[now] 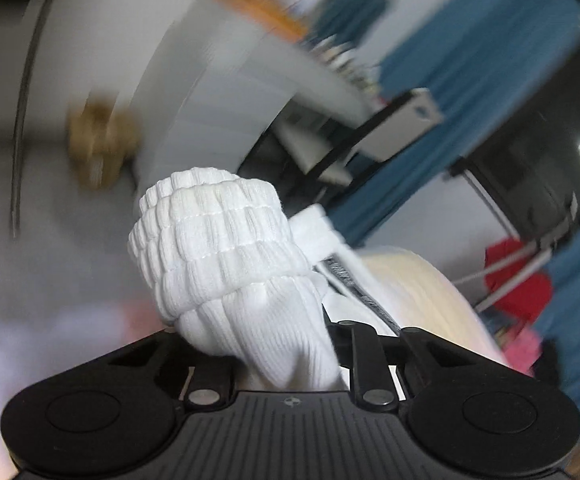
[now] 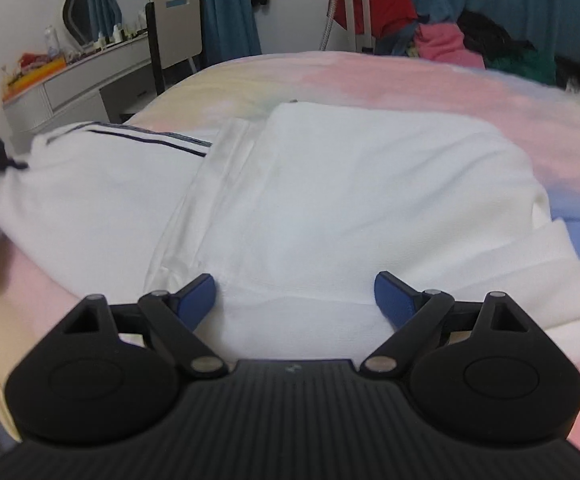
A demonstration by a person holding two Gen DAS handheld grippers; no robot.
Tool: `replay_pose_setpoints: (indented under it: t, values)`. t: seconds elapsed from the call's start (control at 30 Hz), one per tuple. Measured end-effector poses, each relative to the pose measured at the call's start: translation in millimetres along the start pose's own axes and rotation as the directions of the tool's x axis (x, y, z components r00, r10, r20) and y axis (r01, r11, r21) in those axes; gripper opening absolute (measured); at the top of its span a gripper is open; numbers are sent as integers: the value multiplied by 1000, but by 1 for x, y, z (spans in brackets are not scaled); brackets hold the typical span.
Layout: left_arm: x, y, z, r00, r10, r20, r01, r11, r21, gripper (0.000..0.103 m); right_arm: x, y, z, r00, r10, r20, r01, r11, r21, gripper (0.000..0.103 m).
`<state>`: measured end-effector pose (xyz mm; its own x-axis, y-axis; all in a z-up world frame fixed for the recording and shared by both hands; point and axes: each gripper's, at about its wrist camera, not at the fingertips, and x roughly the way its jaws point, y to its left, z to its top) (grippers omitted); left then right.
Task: Fold clothes
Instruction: 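Grasp the ribbed sweatshirt cuff with the left gripper and lift it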
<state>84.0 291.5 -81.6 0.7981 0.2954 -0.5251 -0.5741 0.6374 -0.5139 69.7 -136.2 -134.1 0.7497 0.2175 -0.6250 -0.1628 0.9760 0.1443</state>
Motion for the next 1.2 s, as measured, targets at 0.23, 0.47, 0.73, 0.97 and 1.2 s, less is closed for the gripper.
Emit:
replay_pose_setpoints:
  t: [0.23,0.47,0.73,0.97,1.2]
  values:
    - [-79,-112,-31,960,-84,268,0,955,298,20,-29,-37,19,996,-45,71,31,982,189,88]
    - [-145,-238,-121,881,-270,388,44,864,502,18,-66,-121,28,977,-173,122,101,887,450,88]
    - [-171,-352,-284,816,-465,343,62,661,748,16,-91,-204,28,944,-287,162,118,753,647,88]
    - [-113,-378,-437,868,-495,29,122,270,955,17,-104,-249,19,922,-325,211,62,662,747,88]
    - [-88,-387,-460,892,-426,-151,218,114,969,54,-86,-256,15,950,-201,238,-50,654,754,88]
